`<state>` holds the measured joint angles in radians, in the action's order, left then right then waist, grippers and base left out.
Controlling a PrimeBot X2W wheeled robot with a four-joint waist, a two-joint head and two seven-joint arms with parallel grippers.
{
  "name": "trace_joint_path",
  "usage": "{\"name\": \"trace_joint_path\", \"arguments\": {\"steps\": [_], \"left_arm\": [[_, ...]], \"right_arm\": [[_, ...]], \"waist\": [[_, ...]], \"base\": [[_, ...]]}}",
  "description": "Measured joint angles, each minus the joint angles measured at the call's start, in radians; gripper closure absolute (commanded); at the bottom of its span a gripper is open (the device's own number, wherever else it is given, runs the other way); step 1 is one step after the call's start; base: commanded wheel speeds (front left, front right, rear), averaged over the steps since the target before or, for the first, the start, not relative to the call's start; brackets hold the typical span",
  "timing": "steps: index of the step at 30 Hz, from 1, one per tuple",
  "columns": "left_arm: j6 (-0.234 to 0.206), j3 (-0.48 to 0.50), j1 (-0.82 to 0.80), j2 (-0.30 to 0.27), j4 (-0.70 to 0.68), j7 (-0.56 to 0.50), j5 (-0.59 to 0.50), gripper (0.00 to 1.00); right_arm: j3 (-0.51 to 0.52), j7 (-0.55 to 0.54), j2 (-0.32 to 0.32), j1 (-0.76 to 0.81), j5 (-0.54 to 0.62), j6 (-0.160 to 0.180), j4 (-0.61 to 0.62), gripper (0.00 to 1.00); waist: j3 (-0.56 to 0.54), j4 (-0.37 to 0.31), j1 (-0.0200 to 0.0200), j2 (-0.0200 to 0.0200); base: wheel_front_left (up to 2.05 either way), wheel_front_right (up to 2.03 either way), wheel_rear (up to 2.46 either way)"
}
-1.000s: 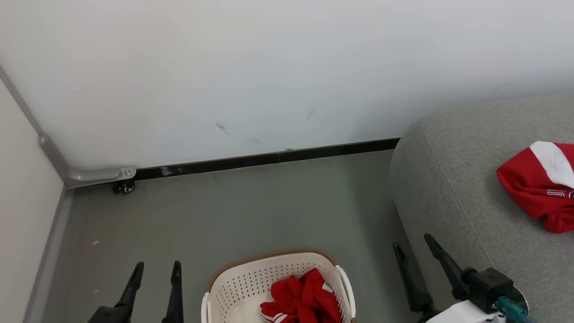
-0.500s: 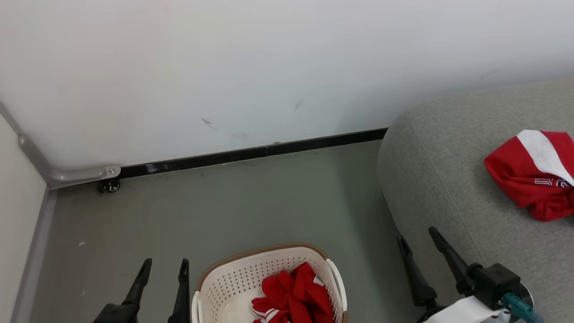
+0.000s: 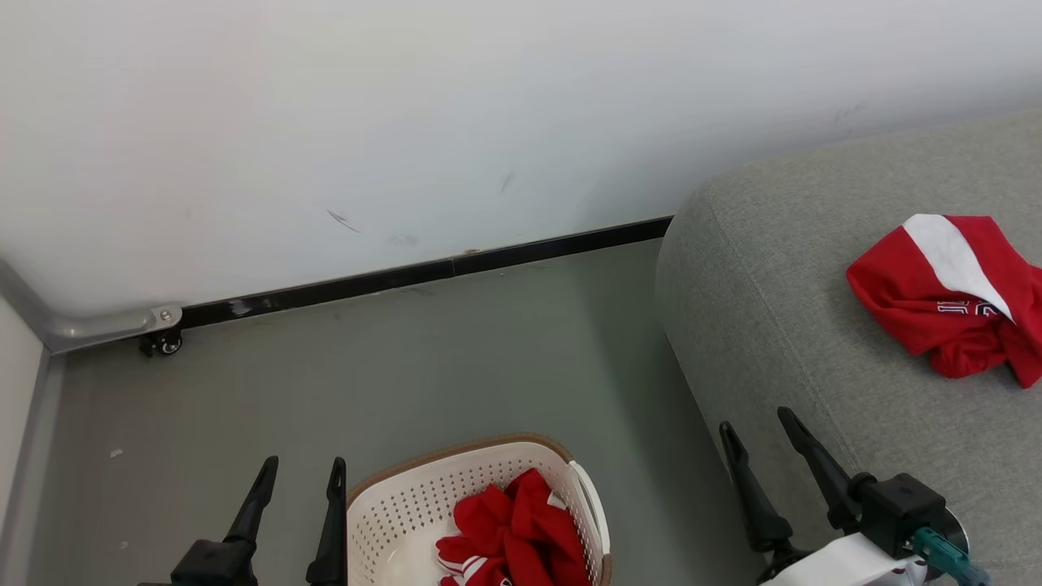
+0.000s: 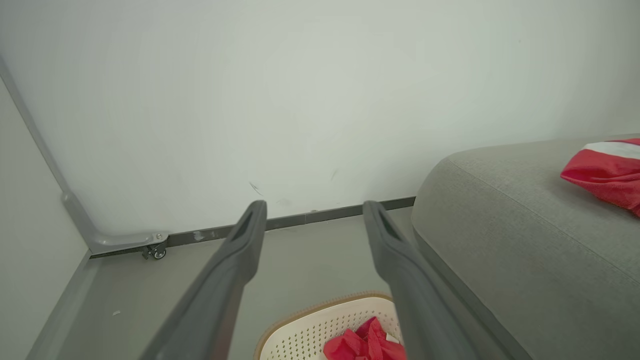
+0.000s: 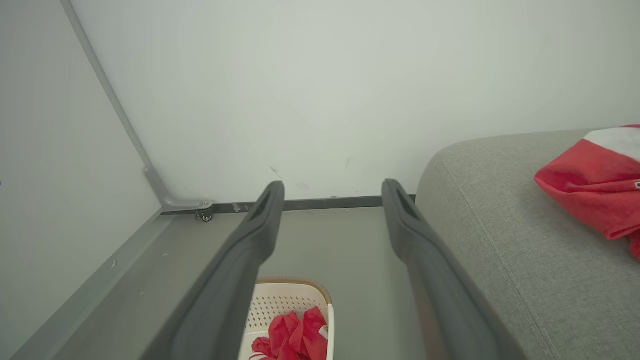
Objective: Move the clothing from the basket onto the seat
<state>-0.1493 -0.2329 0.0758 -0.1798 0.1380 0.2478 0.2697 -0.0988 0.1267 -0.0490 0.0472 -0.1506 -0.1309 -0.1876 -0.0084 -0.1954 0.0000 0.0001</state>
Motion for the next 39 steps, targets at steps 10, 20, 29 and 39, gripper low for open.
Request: {"name": "trace_joint_path", "arguments": {"steps": [10, 20, 29, 39], "left_arm": [[0.002, -0.005, 0.000, -0.001, 0.000, 0.000, -0.006, 0.00], [0.041, -0.054, -0.060, -0.027, 0.008, 0.000, -0.052, 0.00], [0.090, -0.117, -0.142, -0.045, 0.014, -0.029, -0.095, 0.00], [0.133, -0.165, -0.214, -0.047, 0.067, -0.074, -0.123, 0.00]], "right_arm": [[-0.002, -0.005, 0.000, 0.000, -0.001, 0.000, 0.017, 0.00], [0.044, -0.002, 0.002, -0.001, 0.019, 0.000, 0.043, 0.00], [0.094, 0.006, 0.005, -0.003, 0.038, 0.000, 0.069, 0.00], [0.097, 0.016, 0.006, -0.012, 0.036, 0.000, 0.100, 0.00]], "waist": [[0.016, -0.014, 0.0000, 0.0000], [0.041, -0.028, 0.0000, 0.0000], [0.082, -0.043, 0.0000, 0.0000], [0.149, -0.065, 0.0000, 0.0000]], "base": [[0.00, 0.00, 0.00], [0.00, 0.00, 0.00], [0.00, 0.00, 0.00], [0.00, 0.00, 0.00]]}}
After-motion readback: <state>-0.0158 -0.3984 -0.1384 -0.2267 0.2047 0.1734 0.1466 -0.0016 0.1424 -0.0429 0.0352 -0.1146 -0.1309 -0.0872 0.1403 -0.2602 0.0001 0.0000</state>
